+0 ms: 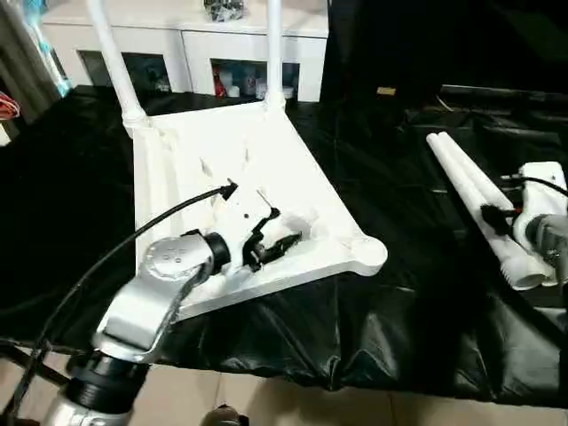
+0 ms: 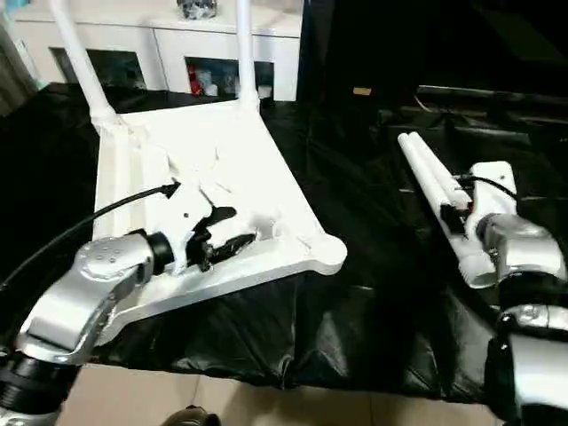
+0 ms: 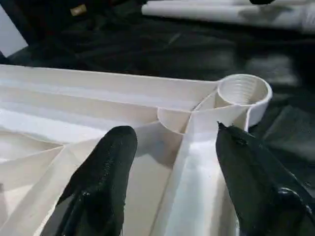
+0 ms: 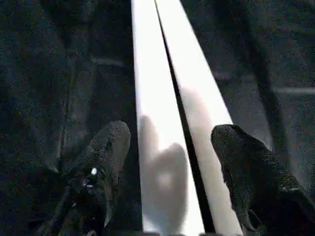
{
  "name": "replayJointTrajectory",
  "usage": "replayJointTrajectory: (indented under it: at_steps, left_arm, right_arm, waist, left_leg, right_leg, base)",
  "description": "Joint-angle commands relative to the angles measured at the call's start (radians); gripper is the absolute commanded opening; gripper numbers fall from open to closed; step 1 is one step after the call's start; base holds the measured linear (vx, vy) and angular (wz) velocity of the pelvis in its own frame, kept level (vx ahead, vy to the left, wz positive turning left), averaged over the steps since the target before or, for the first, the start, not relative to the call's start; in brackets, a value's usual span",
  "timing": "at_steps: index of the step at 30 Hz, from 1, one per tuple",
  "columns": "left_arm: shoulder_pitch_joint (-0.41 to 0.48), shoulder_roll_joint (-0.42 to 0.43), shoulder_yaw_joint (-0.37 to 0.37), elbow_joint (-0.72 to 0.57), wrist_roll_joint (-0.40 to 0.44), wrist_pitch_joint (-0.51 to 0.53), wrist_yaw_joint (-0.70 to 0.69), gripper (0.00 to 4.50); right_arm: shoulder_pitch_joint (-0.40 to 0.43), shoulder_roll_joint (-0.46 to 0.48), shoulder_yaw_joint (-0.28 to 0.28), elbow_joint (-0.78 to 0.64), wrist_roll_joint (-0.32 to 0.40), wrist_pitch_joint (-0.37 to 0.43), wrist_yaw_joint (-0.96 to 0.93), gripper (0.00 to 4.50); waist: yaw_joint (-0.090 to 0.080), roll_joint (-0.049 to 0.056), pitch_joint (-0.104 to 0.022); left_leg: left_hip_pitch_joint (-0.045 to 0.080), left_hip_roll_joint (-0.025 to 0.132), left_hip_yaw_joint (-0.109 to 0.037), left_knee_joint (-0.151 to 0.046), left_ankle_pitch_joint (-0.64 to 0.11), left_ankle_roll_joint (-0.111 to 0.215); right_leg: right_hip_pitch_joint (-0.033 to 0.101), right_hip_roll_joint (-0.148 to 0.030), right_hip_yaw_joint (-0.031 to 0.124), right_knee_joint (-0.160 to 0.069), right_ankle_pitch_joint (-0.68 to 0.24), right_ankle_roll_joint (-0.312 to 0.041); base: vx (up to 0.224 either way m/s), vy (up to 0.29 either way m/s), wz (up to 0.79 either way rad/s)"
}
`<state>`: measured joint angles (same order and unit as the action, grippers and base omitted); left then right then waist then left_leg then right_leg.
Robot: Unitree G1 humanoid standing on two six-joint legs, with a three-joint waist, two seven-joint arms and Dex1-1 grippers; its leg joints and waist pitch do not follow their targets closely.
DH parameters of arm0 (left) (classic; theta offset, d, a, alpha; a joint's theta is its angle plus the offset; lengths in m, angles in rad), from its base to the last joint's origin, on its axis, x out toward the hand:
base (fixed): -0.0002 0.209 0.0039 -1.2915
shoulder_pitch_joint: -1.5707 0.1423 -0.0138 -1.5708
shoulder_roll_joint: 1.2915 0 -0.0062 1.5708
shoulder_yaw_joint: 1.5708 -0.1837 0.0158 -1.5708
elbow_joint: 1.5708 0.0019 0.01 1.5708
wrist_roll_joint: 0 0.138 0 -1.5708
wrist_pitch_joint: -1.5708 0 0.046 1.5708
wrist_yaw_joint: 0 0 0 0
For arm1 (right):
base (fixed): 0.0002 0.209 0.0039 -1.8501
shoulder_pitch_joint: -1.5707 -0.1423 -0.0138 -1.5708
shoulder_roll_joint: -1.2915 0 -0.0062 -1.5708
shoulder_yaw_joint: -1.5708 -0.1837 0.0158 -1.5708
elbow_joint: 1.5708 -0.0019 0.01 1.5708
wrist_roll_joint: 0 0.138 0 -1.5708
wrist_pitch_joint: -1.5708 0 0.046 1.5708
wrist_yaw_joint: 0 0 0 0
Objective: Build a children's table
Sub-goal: Pick table leg
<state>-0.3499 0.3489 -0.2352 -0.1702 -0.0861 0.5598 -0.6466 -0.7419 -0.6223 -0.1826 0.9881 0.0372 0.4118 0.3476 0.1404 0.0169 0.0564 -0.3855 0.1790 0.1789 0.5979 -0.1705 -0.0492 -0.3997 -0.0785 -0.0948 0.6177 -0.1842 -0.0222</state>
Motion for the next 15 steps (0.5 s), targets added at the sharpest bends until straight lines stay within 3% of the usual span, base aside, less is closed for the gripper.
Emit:
replayJointTrajectory:
  at_steps: [1,7,15]
  left_arm:
    - [0.003,0.012,-0.015,-0.024,-0.003,0.021,-0.013,2.95]
    - [0.000,0.038,-0.023,-0.059,-0.016,0.059,-0.035,2.95]
    - [-0.005,0.066,-0.021,-0.088,-0.029,0.094,-0.059,2.95]
  right_arm:
    - [-0.018,-0.015,0.005,0.047,0.005,0.005,0.034,3.06]
    - [-0.050,-0.029,0.009,0.171,0.002,0.012,0.118,3.06]
    - [-0.099,-0.051,0.020,0.237,-0.003,0.080,0.218,3.06]
  waist:
    - [-0.004,-0.003,-0.070]
    - [0.000,0.006,-0.072]
    - [0.005,0.013,-0.070]
  left_leg:
    - [0.016,0.044,-0.016,-0.055,-0.199,0.029]
    - [0.010,0.043,-0.017,-0.050,-0.195,0.044]
    - [0.013,0.044,-0.018,-0.049,-0.236,0.042]
  right_leg:
    - [0.054,-0.069,0.049,-0.078,-0.191,-0.210]
    - [0.057,-0.070,0.045,-0.073,-0.179,-0.233]
    - [0.050,-0.069,0.042,-0.081,-0.286,-0.210]
  base:
    - [0.000,0.000,0.00]
    - [0.000,0.000,0.00]
    - [0.000,0.000,0.00]
